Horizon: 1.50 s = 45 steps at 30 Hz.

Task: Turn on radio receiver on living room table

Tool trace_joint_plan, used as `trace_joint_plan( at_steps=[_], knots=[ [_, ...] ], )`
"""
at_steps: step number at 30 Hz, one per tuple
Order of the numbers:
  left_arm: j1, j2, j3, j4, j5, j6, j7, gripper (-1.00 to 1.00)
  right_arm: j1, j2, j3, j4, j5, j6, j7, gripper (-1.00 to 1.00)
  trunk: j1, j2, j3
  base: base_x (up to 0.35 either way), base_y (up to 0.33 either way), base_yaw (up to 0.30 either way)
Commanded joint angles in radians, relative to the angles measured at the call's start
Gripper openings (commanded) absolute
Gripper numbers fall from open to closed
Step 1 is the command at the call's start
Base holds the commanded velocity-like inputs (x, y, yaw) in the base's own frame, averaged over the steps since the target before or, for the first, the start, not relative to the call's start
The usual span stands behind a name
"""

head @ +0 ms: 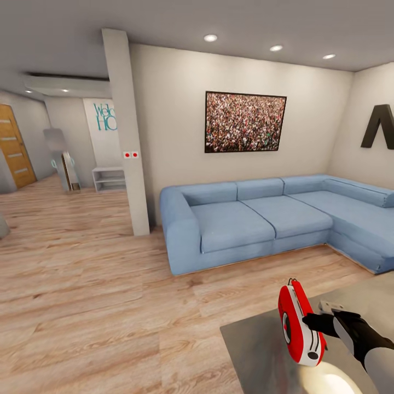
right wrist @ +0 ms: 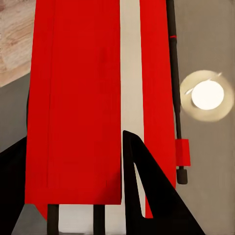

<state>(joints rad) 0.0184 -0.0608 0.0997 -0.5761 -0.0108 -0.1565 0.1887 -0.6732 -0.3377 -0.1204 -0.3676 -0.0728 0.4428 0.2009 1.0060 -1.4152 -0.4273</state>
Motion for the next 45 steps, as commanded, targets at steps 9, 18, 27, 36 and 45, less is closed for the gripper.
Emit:
trace_joint_plan(
  at_steps=[9,18,27,36,45],
  knots=[
    [0.000,-0.001,0.000,0.002,0.000,0.000,0.000,1.00,0.000,0.000,-0.001,-0.001,-0.002,-0.007,0.001,-1.00,-0.035,0.063,0.028,0.000,0.000,0.000],
    [0.000,-0.002,-0.001,0.006,0.000,-0.004,0.001,1.00,0.000,0.000,0.000,-0.001,-0.002,-0.010,0.002,-1.00,-0.042,0.077,0.035,0.000,0.000,0.000],
    [0.000,-0.004,-0.004,-0.027,0.004,-0.002,-0.001,1.00,0.000,-0.001,0.118,-0.009,0.007,-0.046,0.279,-1.00,-0.042,0.077,0.035,0.000,0.000,0.000],
    [0.000,-0.010,-0.007,-0.161,0.006,0.004,-0.061,-1.00,0.000,-0.002,0.206,-0.023,0.011,-0.104,0.560,-1.00,-0.042,0.077,0.035,0.000,0.000,0.000],
    [0.000,-0.021,0.017,-0.219,0.092,0.012,-0.079,-1.00,0.000,-0.006,0.222,-0.040,0.013,-0.126,0.604,-1.00,-0.042,0.077,0.035,0.000,0.000,0.000]
  ],
)
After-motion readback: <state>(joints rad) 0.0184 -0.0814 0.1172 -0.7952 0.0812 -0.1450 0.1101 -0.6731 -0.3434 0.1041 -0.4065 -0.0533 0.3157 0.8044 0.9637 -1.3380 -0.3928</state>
